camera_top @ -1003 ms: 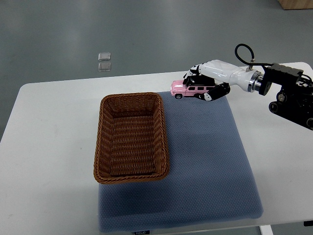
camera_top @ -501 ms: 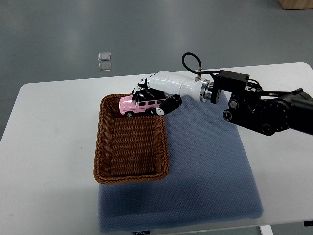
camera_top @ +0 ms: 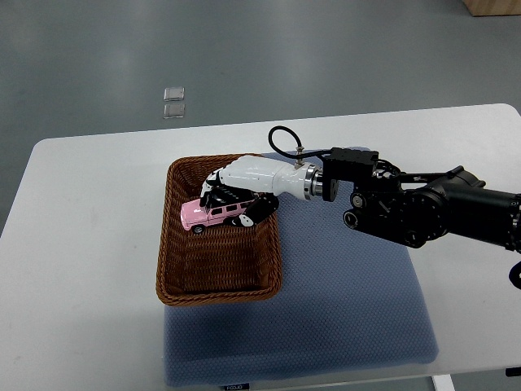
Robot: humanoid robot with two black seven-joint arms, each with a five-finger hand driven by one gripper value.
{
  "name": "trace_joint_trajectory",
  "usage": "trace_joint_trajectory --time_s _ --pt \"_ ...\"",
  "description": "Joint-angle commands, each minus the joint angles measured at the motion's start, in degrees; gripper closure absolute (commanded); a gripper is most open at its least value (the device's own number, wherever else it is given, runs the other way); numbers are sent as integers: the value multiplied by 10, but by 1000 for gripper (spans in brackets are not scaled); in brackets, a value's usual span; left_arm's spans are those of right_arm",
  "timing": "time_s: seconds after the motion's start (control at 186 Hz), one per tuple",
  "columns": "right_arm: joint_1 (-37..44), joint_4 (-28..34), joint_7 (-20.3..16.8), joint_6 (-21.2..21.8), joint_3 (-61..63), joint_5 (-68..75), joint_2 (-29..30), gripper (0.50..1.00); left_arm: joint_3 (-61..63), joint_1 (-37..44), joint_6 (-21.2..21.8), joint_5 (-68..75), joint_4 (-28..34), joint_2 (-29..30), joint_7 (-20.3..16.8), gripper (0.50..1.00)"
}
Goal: Place pink car in brown basket
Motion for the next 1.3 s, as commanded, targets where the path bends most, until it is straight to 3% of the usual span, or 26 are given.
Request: trace_joint_trajectory --time_s 0.0,0.081,0.178,0.41,0.631,0.803,0.965,1.116,1.294 --pt "-1 -2 -1 -2 -1 1 0 863 1 0 0 0 0 0 0 500" --pt "-1 -3 -1 -3 -1 1 -2 663 0 1 0 0 0 0 -1 500" --pt "-2 -4 -2 -5 0 1 -3 605 0 1 0 0 2 0 0 500" --pt "0 -4 -2 -6 14 21 -17 603 0 1 0 0 4 0 -1 500" --pt "-8 -4 -4 -3 80 167 -70 603 -1 3 0 -1 5 0 -1 500" --pt "-65 -4 -9 2 156 324 -123 603 -1 3 0 -1 5 0 -1 500" --pt "-136 -3 -55 3 252 484 -147 603 -1 3 0 -1 6 0 -1 500" --pt "-192 1 -60 5 296 564 -155 603 -1 3 0 -1 6 0 -1 500" --pt "-228 4 -60 47 299 638 -159 603 -2 3 0 -1 6 0 -1 500"
